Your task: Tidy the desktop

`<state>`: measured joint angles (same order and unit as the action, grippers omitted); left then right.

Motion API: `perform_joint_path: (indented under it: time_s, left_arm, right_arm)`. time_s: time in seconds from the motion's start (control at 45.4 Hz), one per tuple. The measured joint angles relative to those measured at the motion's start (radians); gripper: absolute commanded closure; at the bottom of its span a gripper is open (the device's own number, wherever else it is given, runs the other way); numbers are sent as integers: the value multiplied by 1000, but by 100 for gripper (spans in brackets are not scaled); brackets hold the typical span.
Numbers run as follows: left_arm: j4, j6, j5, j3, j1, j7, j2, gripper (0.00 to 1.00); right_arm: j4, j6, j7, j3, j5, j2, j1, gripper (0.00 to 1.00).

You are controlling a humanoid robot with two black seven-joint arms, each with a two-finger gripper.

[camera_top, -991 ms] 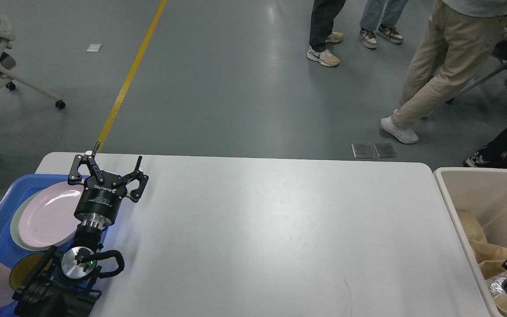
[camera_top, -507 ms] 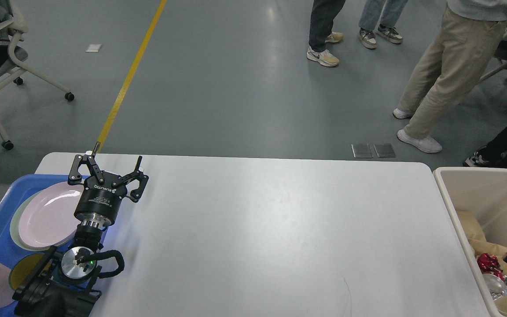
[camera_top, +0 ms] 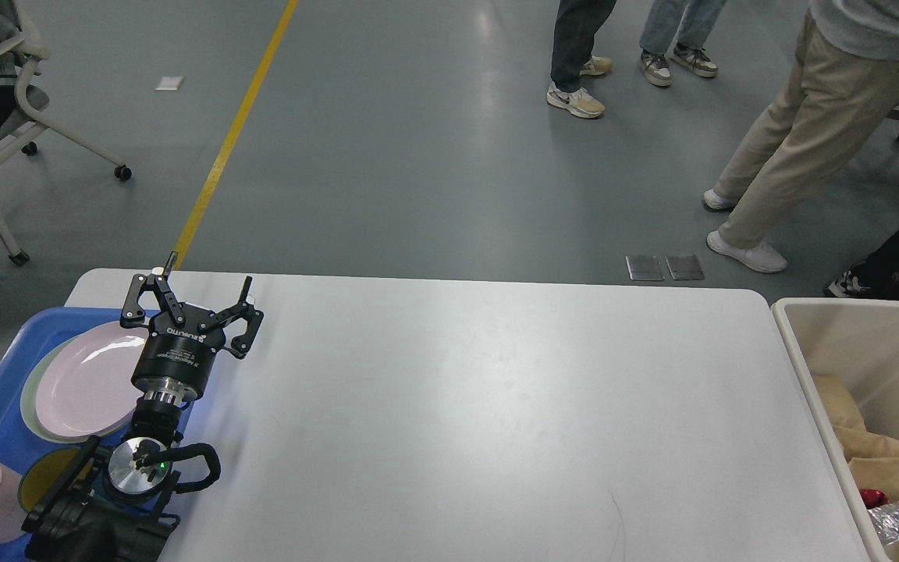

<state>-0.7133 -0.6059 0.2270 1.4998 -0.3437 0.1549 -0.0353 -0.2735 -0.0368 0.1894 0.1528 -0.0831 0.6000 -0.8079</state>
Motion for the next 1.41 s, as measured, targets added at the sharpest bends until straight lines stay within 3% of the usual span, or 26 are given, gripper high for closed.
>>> perform_joint_path:
  time_s: [0.176,0.308,0.396,0.529,0.551,0.573,0.683,0.705,0.771,0.991,1.409]
  left_arm:
    - [0,0,0,0,0,0,0,3]
    - [0,0,0,0,0,-1,0,3]
    - [0,0,0,0,0,-1,0,3]
    - [0,0,0,-1,1,-1,0,3]
    - [0,0,0,-1,1,-1,0,3]
    - [0,0,0,-1,1,-1,0,3]
    - [0,0,0,-1,1,-1,0,3]
    - [0,0,0,-1,1,-1,0,3]
    - [0,0,0,-1,1,-1,0,3]
    - [0,0,0,-1,1,-1,0,3]
    - [0,0,0,0,0,0,0,3]
  right_arm:
    - [-234,4,-1,557,1,57,0,0]
    - [-387,57,-8,809,21,30,104,0]
    - [-443,128,-48,953,52,5,179,0]
    - [-472,247,-181,1121,175,-106,301,0]
    - [-478,282,-245,1151,225,-155,343,0]
    - [-479,292,-269,1157,243,-173,359,0]
    - [-484,299,-407,1170,327,-249,409,0]
    - [-485,285,-453,1172,348,-272,420,0]
    - [-485,256,-486,1172,362,-294,431,0]
    - [-492,172,-502,1167,372,-321,438,0]
    - [-543,159,-509,1169,372,-350,452,0]
